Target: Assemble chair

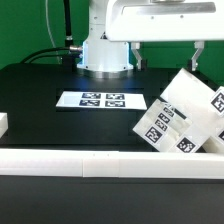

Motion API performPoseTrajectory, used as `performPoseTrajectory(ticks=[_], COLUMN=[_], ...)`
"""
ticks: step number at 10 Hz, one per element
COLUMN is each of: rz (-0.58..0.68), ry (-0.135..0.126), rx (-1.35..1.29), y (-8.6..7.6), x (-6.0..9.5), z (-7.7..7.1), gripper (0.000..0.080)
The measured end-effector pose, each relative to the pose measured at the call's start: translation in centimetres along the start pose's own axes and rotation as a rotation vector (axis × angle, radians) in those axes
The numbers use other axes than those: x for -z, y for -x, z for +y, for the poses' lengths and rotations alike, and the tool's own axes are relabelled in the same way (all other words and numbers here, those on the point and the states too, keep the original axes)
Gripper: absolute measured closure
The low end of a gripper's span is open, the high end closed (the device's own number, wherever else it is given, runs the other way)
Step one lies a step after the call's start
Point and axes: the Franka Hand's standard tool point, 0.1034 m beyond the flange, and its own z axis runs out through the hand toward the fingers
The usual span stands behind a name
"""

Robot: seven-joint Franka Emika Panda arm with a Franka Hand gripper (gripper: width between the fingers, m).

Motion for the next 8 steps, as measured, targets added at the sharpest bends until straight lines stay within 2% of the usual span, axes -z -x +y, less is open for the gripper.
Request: performPoseTrajectory(ticks=[4,8], rz=[-0.004,-0.005], ry=[-0.001,-0.001], rx=[-0.025,-0.023], y=[-0.9,-0.8], x=[-0.3,-0.4], z=[2.3,2.2], gripper=[0.0151,0.0151])
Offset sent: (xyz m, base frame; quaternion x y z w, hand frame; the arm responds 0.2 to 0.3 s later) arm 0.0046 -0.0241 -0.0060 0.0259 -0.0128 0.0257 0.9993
